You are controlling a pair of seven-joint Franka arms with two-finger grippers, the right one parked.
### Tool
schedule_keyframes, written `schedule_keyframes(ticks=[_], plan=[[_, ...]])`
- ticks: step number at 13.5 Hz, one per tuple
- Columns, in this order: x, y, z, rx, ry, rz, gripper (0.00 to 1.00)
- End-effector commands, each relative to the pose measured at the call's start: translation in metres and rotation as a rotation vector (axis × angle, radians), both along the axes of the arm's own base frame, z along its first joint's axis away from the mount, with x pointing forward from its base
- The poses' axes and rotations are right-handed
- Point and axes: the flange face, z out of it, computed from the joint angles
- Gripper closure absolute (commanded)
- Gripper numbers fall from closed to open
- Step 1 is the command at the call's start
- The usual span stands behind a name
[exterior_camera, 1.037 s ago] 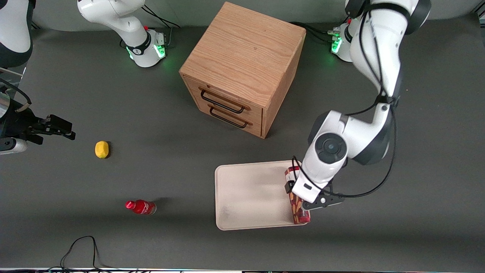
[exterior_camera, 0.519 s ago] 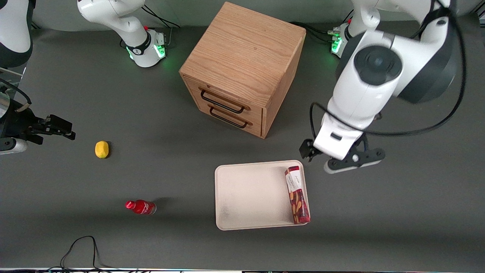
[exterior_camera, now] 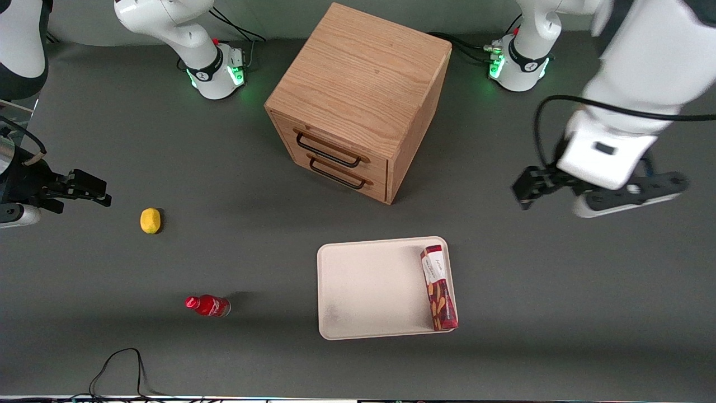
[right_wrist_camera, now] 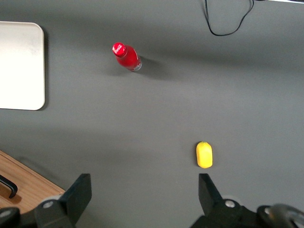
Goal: Place red cookie box on tray
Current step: 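Raise the open left gripper away from the tray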
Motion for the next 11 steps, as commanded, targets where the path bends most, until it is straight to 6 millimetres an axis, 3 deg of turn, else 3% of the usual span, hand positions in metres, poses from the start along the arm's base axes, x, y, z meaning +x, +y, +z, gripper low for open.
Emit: schedule_keyframes(ticks=[1,3,5,7,11], plan=[[-0.021,0.066,0.008,-0.004,0.028,-0.069,0.0],[-0.026,0.109,0.011,-0.002,0.033,-0.127,0.0],[-0.031,0.138,0.008,-0.002,0.04,-0.148,0.0],[-0.031,0.151,0.0,-0.003,0.029,-0.151,0.0],[-0.034,0.15,-0.008,-0.005,0.008,-0.125,0.0]])
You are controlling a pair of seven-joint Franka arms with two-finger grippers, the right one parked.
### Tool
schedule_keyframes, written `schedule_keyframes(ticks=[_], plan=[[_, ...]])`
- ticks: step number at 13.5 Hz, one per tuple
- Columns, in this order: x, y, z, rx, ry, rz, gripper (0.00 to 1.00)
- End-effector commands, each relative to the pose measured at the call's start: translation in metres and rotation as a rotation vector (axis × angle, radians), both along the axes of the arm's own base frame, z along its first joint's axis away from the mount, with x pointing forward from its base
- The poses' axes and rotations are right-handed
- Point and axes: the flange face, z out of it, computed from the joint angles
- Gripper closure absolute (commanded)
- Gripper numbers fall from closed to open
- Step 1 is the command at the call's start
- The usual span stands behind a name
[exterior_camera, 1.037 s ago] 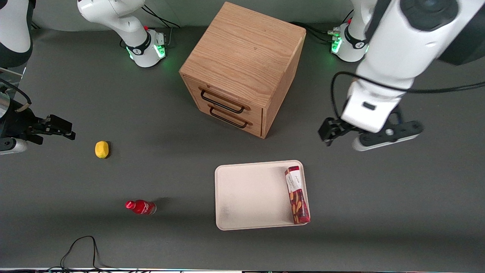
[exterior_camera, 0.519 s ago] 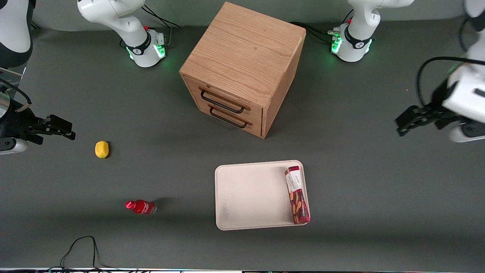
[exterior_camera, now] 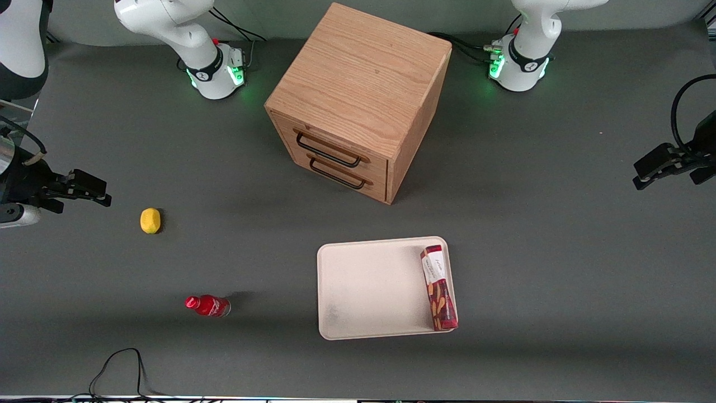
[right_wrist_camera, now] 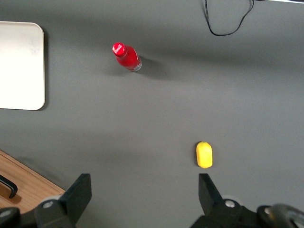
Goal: Place red cookie box on tray
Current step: 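Raise the open left gripper away from the tray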
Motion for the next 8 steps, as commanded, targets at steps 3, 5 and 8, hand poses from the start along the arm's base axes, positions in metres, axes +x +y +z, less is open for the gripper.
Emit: schedule_keyframes(ticks=[3,5,8], plan=[[-0.017,0.0,0.008,-0.012,0.014,0.029,0.0],[-0.023,-0.003,0.016,-0.014,0.045,0.023,0.0],[-0.026,-0.006,0.015,-0.016,0.059,0.015,0.0]])
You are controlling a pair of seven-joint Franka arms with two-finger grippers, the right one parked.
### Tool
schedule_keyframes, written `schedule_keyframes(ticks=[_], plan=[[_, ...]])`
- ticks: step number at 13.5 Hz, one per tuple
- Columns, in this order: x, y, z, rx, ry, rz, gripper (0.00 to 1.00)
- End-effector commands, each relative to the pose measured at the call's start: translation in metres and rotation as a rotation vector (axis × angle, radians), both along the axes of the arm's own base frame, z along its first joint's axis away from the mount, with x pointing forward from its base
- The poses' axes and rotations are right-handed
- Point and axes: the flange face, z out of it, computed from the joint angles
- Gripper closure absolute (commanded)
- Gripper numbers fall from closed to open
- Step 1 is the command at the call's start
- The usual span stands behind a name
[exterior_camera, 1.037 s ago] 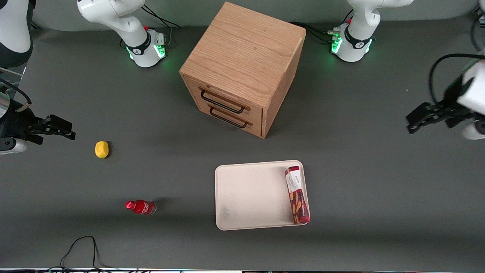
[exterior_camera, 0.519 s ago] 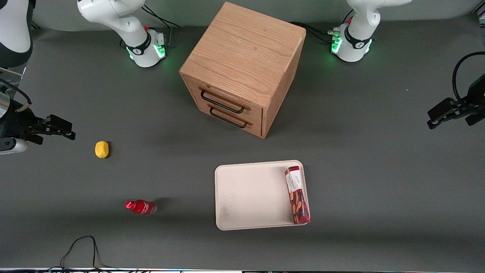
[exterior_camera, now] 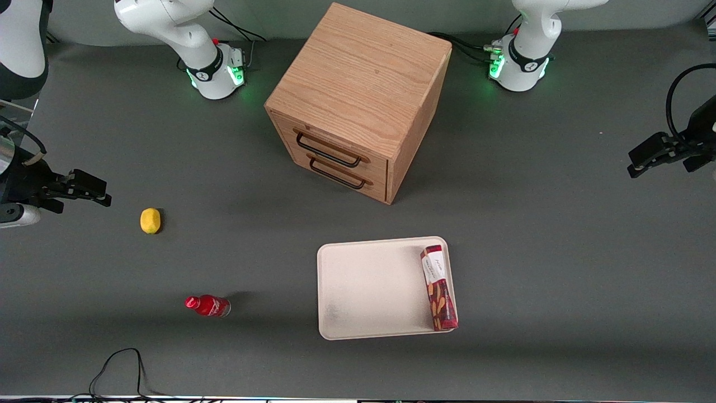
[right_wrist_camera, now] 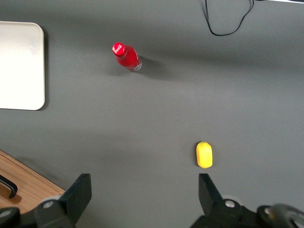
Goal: Place red cookie box on tray
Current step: 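Raise the open left gripper away from the tray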
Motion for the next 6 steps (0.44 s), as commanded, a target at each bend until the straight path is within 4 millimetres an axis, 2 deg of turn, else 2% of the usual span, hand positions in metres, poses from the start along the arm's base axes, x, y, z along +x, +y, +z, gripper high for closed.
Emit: schedule_keyframes(ticks=[1,6], plan=[[-0.0097,-0.0042,0.0044,-0.005,0.022,0.002,0.0],[-0.0098,-0.0011,0.0014,-0.006,0.034,0.007,0.0]])
